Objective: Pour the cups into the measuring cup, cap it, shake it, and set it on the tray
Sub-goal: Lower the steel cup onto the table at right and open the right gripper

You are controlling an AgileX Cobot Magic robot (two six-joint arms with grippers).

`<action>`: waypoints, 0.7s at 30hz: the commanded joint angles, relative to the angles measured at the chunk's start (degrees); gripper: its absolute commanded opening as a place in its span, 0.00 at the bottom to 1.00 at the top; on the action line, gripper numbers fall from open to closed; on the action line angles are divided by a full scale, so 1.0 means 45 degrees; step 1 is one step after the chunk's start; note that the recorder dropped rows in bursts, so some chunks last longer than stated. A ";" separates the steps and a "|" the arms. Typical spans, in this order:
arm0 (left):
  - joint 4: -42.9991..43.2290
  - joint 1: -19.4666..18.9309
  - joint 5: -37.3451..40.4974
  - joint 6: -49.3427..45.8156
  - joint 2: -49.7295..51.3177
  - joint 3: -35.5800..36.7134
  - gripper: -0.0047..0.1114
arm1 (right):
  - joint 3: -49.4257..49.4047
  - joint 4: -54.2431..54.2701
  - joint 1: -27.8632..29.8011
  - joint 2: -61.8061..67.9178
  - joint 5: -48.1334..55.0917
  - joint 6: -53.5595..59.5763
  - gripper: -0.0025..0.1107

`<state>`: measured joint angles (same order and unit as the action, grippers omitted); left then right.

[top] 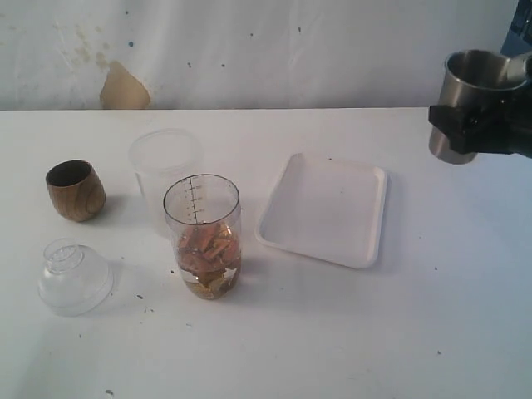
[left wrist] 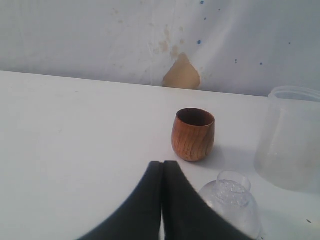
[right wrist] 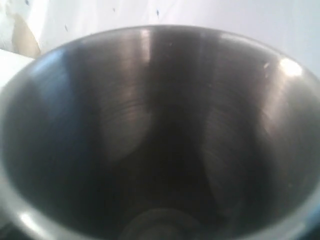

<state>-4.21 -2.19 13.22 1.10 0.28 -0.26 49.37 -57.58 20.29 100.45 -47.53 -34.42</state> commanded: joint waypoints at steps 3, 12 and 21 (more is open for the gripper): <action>0.0050 0.0024 0.0016 0.0046 -0.0063 0.0057 0.04 | -0.0179 0.0454 0.0083 0.1320 -0.0155 0.1083 0.02; 0.0050 0.0024 0.0016 0.0046 -0.0063 0.0057 0.04 | -0.0179 0.0984 0.0083 0.2659 -0.0828 0.2411 0.02; 0.0050 0.0024 0.0016 0.0046 -0.0063 0.0057 0.04 | -0.0179 0.1875 0.0083 0.3424 -0.1889 0.3028 0.02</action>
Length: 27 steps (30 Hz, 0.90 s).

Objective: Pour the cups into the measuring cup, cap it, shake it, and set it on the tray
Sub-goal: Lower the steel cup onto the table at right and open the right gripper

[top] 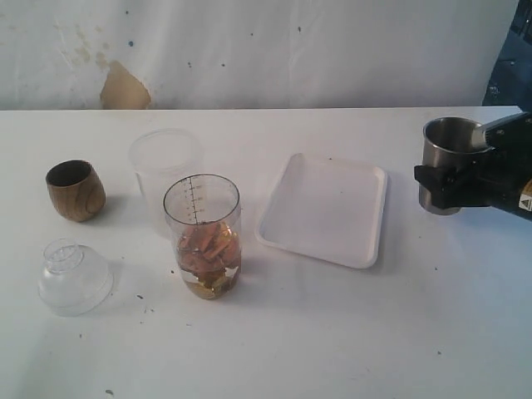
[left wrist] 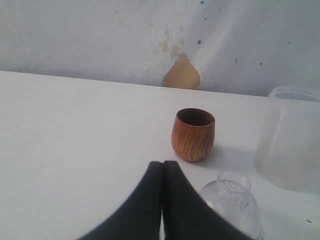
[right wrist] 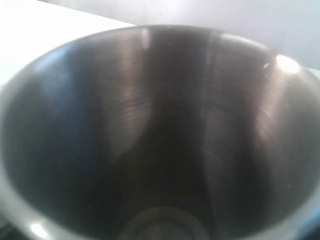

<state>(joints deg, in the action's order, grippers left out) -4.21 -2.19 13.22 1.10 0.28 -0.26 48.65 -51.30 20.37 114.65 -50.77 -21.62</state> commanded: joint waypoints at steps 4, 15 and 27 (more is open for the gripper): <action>0.0050 0.0024 0.0016 0.0046 -0.0063 0.0057 0.04 | -0.0017 0.0507 0.0065 0.0651 -0.2217 0.0183 0.02; 0.0050 0.0024 0.0016 0.0025 -0.0063 0.0057 0.04 | -0.0017 0.0448 0.0065 0.1414 -0.2162 0.0592 0.02; 0.0050 0.0024 0.0016 0.0025 -0.0063 0.0057 0.04 | 0.0117 0.0836 0.0015 0.1515 -0.1618 0.0528 0.88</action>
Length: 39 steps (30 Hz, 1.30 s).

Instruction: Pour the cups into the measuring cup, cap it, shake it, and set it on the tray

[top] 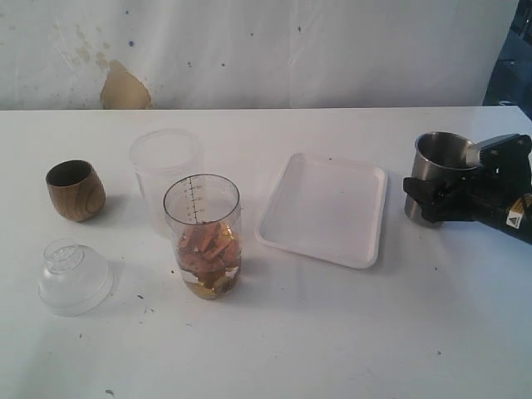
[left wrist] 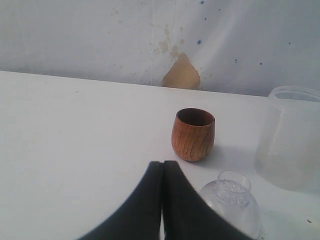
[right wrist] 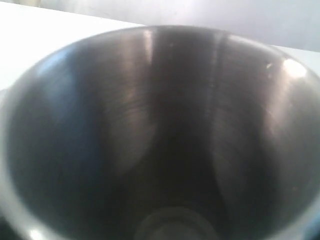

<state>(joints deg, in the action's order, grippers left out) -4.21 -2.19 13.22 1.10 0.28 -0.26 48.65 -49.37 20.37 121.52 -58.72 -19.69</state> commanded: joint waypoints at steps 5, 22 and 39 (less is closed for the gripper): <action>0.0050 0.0024 0.0016 0.0025 -0.0063 0.0057 0.04 | 0.0157 -0.0317 0.0015 -0.0011 0.0367 0.0337 0.95; 0.0050 0.0024 0.0016 0.0025 -0.0063 0.0057 0.04 | 0.0178 -0.0094 0.0044 -0.1114 0.0362 0.0656 0.95; 0.0050 0.0024 0.0016 0.0025 -0.0063 0.0057 0.04 | 0.0203 0.0972 0.0044 -0.2689 0.0370 0.0303 0.95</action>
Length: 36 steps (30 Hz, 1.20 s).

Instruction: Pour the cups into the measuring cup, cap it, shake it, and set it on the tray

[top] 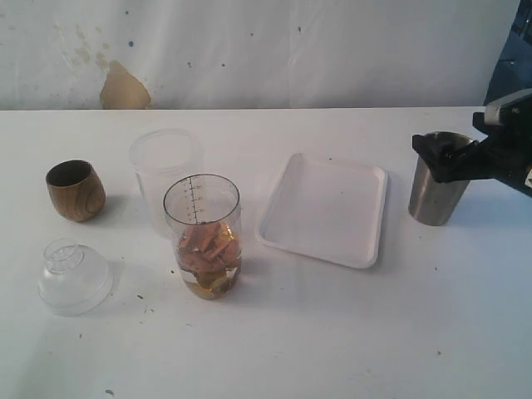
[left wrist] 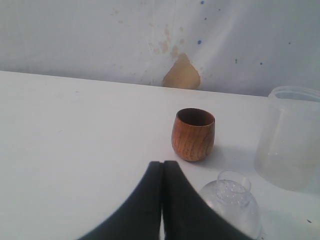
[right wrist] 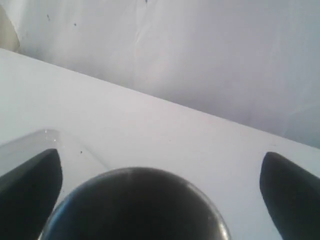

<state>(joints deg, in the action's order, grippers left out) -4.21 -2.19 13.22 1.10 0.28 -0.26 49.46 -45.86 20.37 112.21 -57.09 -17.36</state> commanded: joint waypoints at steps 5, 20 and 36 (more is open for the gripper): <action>0.0050 0.0024 0.0016 0.0025 -0.0063 0.0057 0.04 | 0.0022 0.0147 0.0020 -0.1887 0.0008 -0.2140 0.95; 0.0050 0.0024 0.0016 0.0025 -0.0063 0.0057 0.04 | 0.0022 -0.2819 -0.0337 -0.7914 0.1551 -0.8189 0.33; 0.0050 0.0024 0.0016 0.0025 -0.0063 0.0057 0.04 | -0.1535 -0.5901 -0.0337 -1.3670 0.2721 -1.3825 0.02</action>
<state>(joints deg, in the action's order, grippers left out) -4.10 -2.19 13.22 1.10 0.28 -0.26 45.81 -71.40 18.88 54.58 -45.35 -76.31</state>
